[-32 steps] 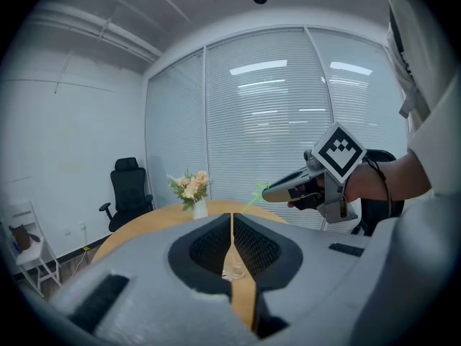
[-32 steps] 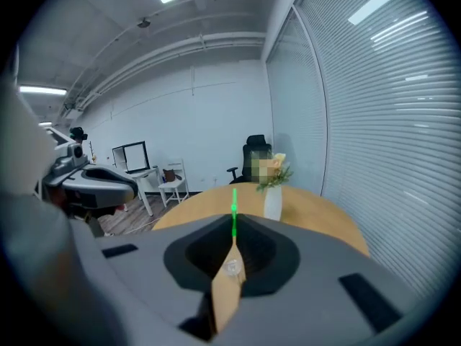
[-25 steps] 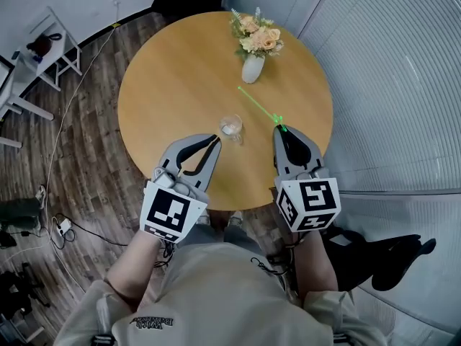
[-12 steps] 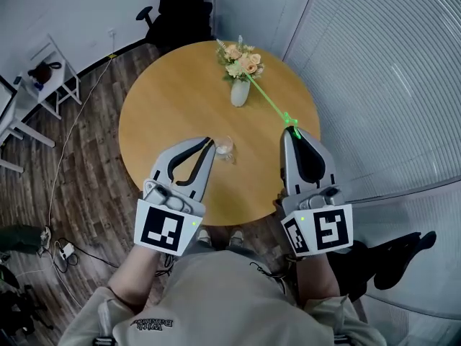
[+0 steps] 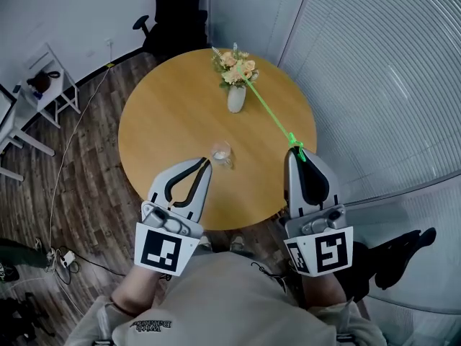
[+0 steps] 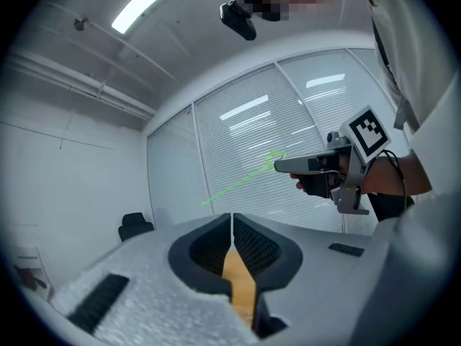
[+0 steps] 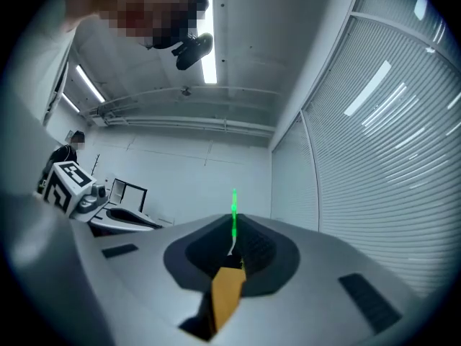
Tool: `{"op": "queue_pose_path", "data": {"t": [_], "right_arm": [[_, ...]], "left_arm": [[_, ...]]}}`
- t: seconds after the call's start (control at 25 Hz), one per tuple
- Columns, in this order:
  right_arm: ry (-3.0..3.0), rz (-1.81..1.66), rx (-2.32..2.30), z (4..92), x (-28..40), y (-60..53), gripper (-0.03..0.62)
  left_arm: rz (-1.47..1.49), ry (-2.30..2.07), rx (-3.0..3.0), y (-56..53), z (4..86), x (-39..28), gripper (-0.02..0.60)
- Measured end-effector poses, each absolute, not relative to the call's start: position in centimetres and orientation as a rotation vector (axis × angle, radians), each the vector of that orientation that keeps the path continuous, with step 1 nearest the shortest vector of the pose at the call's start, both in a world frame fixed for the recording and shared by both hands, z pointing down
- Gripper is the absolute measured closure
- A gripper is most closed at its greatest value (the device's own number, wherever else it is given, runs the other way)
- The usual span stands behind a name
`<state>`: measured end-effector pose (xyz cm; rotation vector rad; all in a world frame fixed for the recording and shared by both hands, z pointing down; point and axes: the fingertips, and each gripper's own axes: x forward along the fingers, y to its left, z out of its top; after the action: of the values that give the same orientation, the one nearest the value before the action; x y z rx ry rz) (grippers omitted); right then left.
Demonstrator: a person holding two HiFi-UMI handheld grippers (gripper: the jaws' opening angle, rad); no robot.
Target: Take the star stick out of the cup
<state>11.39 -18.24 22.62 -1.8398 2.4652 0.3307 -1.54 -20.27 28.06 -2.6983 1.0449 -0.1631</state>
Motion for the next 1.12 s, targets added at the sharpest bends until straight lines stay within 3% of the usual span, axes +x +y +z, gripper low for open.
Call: {"op": "queue_pose_path", "data": {"t": [1.12], "right_arm": [[2.538,0.250,-1.831,25.5,11.1,-18.2,0.559]], "left_arm": [[-0.223,1.054,-2.768,-19.6,30.7,-1.9,0.551]]}}
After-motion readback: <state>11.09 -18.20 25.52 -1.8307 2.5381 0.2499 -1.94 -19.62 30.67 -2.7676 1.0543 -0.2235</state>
